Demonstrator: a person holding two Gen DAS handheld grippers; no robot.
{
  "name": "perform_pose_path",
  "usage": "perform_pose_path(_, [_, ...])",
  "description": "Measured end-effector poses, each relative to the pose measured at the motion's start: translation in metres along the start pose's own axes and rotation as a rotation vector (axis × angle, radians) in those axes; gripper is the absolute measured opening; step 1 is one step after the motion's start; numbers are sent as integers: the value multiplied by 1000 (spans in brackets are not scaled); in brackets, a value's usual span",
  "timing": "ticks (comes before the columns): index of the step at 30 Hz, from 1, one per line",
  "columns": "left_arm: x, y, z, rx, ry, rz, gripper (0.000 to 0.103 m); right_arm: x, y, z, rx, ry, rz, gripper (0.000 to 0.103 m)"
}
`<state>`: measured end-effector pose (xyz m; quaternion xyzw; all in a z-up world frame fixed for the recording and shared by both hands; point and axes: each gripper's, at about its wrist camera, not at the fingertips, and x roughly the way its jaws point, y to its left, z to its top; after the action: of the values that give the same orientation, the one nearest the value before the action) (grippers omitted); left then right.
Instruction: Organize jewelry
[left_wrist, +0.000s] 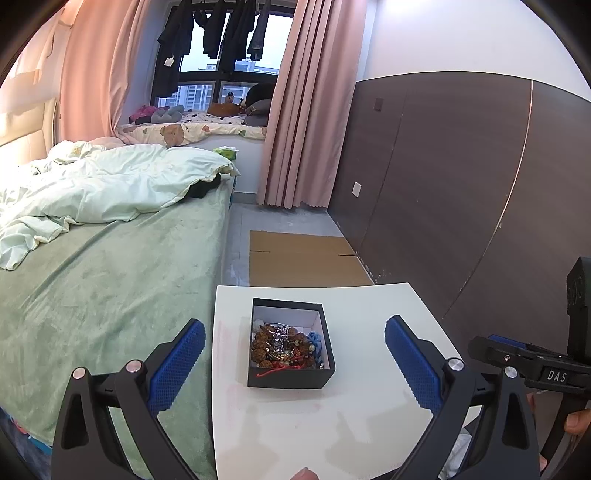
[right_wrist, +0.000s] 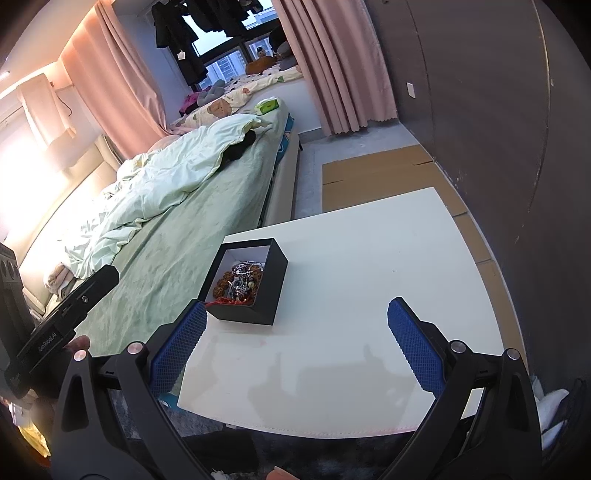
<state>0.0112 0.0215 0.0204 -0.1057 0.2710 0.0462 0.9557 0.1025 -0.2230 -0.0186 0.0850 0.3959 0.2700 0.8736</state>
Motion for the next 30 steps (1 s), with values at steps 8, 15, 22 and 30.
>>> perform_pose_path(8, [0, -3, 1, 3, -3, -2, 95, 1, -4, 1, 6, 0, -1, 98])
perform_pose_path(15, [1, -4, 1, 4, -2, -2, 95, 0, -4, 1, 5, -1, -2, 98])
perform_pose_path(22, [1, -4, 0, 0, 5, -5, 95, 0, -5, 0, 3, -2, -5, 98])
perform_pose_path(30, [2, -2, -1, -9, 8, -3, 95, -2, -6, -1, 6, -1, -9, 98])
